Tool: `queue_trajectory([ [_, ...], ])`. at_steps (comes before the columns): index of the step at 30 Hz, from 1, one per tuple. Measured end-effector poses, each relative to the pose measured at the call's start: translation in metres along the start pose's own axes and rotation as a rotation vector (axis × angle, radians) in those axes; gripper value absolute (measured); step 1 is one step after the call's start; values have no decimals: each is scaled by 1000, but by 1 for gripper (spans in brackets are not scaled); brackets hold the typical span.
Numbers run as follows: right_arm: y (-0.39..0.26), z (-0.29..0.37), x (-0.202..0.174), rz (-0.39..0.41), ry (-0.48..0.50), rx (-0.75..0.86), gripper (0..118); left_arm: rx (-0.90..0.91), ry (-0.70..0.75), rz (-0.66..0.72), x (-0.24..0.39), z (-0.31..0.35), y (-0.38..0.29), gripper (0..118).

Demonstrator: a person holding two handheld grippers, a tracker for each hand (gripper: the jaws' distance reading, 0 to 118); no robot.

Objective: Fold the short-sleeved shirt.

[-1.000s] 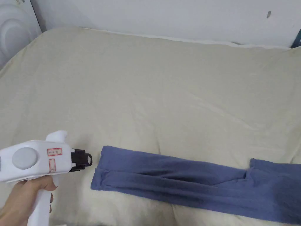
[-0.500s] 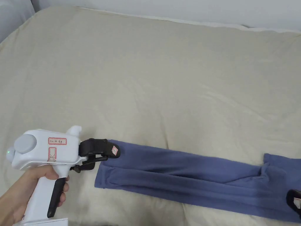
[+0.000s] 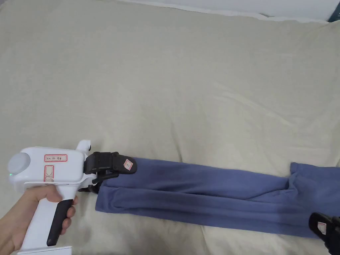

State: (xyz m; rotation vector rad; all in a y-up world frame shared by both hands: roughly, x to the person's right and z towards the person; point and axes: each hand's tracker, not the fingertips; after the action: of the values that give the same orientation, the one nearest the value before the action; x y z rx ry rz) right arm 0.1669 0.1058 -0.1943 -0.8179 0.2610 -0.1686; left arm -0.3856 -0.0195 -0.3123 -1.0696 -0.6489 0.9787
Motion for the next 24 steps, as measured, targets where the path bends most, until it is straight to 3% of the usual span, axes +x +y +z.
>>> queue_trajectory([
  [1, 0, 0, 0, -1, 0, -2, 1, -3, 33, -11, 4, 2, 0, 70],
  [2, 0, 0, 0, -4, 0, 0, 1, -5, 53, -20, 7, 5, -2, 49],
  [3, -1, 1, 0, -11, 8, 6, 1, 26, 115, -24, 4, 7, 1, 49],
  [4, 0, 2, -2, -18, 29, 5, 1, 27, 198, -26, -1, 3, -4, 3],
  [5, 1, 2, -3, -18, 27, 5, 1, 58, 250, 11, -4, 0, -5, 7],
  [6, 0, 3, -4, -16, 26, 8, 1, 20, 140, 45, -8, -2, -10, 7],
  [7, 0, 5, -5, -11, 27, 13, 1, 55, 118, 77, -8, 1, -9, 7],
  [10, 2, 11, -4, -13, 33, 21, 1, 110, 227, 19, 6, 9, -11, 7],
  [11, 2, 13, -3, -14, 36, 24, 1, 86, 191, 26, 7, 15, -11, 6],
  [16, 4, 20, 11, -24, 45, 45, 1, 150, 308, -34, 18, 37, -7, 6],
  [18, 5, 22, 13, -27, 46, 52, 1, 142, 270, 61, 22, 45, -9, 6],
  [21, 6, 26, 14, -39, 56, 61, 1, 179, 307, 49, 29, 70, -9, 6],
  [22, 6, 26, 14, -41, 56, 64, 1, 164, 238, 135, 33, 74, -13, 6],
  [24, 7, 28, 15, -42, 63, 66, 1, 193, 313, 115, 36, 95, -12, 6],
])
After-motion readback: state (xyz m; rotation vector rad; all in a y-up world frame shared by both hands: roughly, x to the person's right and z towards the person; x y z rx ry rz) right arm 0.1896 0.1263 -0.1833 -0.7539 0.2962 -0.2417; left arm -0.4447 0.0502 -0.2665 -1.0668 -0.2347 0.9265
